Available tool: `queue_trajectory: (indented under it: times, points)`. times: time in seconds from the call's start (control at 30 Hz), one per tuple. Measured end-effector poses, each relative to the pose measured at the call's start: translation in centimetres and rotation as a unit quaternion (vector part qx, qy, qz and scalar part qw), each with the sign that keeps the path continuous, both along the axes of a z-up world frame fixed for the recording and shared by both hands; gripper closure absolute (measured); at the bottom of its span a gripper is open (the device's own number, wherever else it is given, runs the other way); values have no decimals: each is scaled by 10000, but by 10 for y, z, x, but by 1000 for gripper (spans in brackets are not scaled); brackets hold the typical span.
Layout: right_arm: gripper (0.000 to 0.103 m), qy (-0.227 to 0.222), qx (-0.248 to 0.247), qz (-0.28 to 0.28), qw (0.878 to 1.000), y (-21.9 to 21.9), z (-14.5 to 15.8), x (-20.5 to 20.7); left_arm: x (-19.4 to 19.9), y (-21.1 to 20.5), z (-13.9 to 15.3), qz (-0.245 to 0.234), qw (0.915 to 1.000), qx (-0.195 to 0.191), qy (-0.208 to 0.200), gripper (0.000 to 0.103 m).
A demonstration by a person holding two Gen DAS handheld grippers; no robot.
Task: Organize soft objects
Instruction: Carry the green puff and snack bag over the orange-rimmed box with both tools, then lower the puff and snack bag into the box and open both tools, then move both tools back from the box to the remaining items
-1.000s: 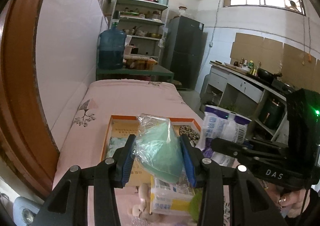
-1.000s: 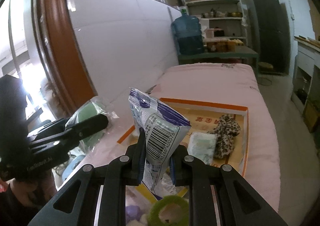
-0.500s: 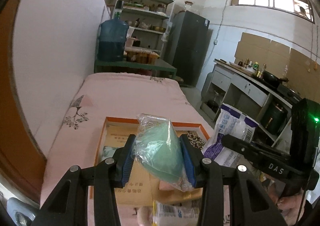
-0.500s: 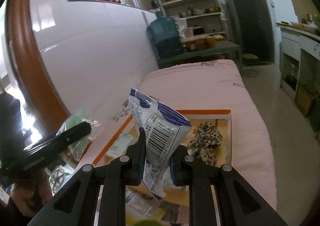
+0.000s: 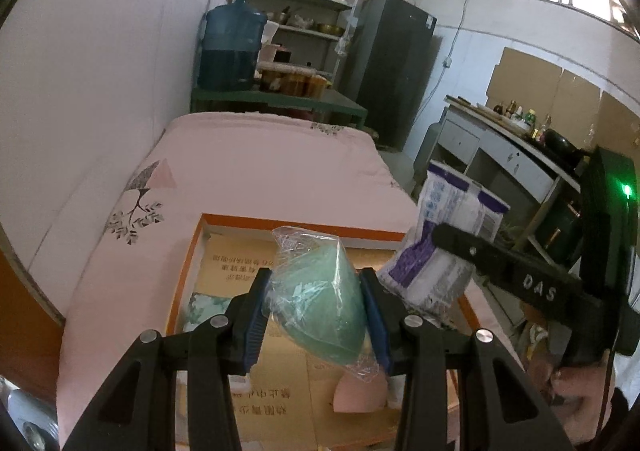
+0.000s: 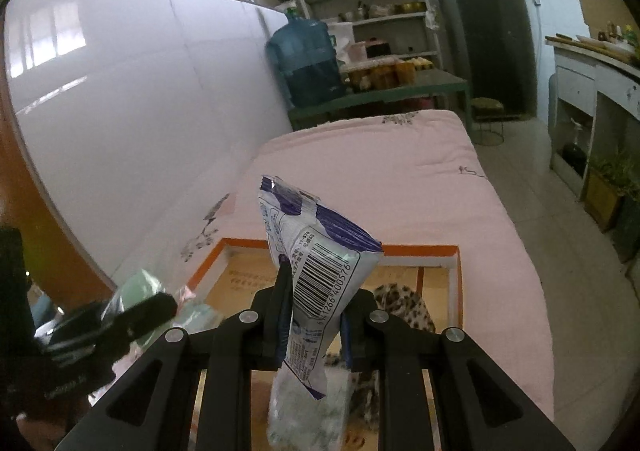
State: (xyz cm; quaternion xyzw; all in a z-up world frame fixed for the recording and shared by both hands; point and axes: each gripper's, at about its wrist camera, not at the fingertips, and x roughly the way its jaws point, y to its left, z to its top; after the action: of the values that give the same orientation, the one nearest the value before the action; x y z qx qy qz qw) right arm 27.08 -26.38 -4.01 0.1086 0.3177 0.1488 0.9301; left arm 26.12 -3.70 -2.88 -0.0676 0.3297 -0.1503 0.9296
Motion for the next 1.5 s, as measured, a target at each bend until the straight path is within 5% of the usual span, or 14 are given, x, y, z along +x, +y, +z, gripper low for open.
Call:
queue_trajectory:
  times: [0.53, 0.93, 1.0, 1.13, 1.27, 1.5]
  points:
    - [82, 723, 177, 121, 9972, 7, -36, 78, 27, -13, -34, -128, 9981, 216, 567, 59]
    - [80, 1124, 200, 177, 9933, 11, -66, 83, 42, -17, -59, -246, 9918, 93, 1254, 58]
    - [77, 1156, 270, 160, 9928, 9, -68, 83, 45, -15, -63, -292, 9896, -9, 1408, 58]
    - [49, 1220, 166, 146, 9923, 11, -70, 79, 46, -12, -65, -291, 9886, -96, 1472, 53]
    - [41, 1189, 93, 124, 9928, 12, -68, 75, 40, -12, -58, -350, 9898, -117, 1380, 41]
    - [39, 883, -267, -1, 9957, 15, -52, 56, 15, -15, -31, -255, 9956, 79, 903, 39]
